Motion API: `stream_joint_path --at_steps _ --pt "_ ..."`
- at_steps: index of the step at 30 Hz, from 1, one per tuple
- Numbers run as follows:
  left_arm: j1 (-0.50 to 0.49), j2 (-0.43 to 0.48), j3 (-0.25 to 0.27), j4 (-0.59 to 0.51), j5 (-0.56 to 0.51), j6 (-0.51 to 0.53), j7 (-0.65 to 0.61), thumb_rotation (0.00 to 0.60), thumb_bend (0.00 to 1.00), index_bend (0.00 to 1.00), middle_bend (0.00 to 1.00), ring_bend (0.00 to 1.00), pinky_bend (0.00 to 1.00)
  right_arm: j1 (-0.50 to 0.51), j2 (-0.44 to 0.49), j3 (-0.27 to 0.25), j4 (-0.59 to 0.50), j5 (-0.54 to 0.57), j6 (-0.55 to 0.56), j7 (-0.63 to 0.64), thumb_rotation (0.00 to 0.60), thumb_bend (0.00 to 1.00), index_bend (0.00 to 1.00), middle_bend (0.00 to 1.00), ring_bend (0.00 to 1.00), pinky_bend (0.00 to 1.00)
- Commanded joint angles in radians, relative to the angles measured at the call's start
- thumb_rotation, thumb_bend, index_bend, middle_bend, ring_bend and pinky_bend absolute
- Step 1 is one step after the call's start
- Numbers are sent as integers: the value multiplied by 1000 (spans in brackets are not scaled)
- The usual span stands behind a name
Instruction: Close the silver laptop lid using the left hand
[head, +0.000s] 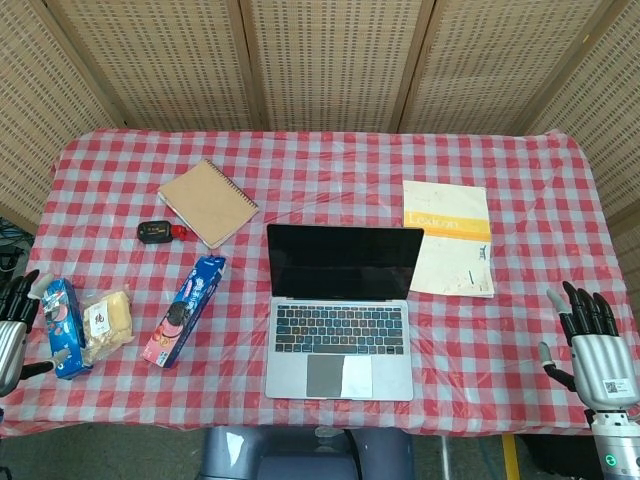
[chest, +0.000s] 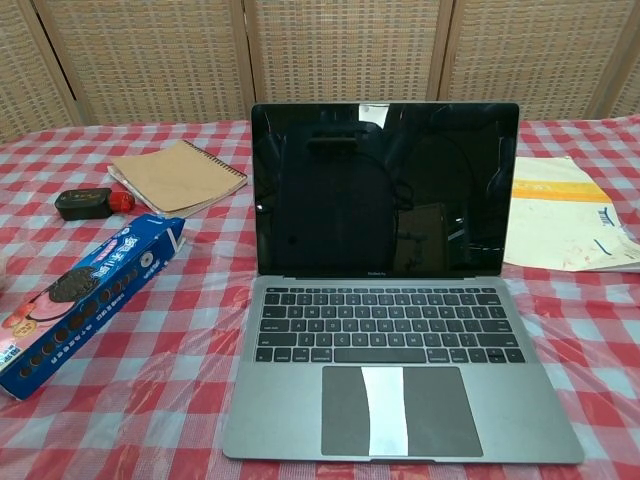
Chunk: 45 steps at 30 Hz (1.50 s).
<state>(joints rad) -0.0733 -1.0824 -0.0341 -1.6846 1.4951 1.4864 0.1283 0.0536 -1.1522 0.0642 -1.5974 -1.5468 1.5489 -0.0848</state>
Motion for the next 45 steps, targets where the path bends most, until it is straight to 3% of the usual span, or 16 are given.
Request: stream_joint_path --at_steps 1,7,12,22,32,39,45 --pt "-1 -1 3 -2 3 -3 0 600 0 0 0 0 0 0 -1 -1 2 -3 2 0 600 656 0 0 0 0" --pt "-6 -2 7 -11 5 -15 3 600 0 0 0 0 0 0 0 3 8 1 3 13 600 662 0 0 0 0" --pt "-22 3 -1 -30 -6 -38 -3 600 95 0 0 0 0 2 0 9 13 11 -2 20 600 674 0 0 0 0" --pt "-144 44 -57 -102 -22 -183 -4 600 472 0 0 0 0 4 -7 29 24 32 5 28 600 680 0 0 0 0" --pt "-362 100 -176 -219 -93 -412 43 600 969 0 0 0 2 18 -8 63 56 117 -43 56 600 682 0 0 0 0" --pt "-535 67 -262 -224 -245 -580 111 600 1000 0 0 0 59 26 -8 82 81 158 -69 80 600 683 0 0 0 0" --pt "-684 -6 -324 -154 -403 -688 148 600 1000 1 0 0 98 30 -8 93 102 194 -96 104 600 683 0 0 0 0"
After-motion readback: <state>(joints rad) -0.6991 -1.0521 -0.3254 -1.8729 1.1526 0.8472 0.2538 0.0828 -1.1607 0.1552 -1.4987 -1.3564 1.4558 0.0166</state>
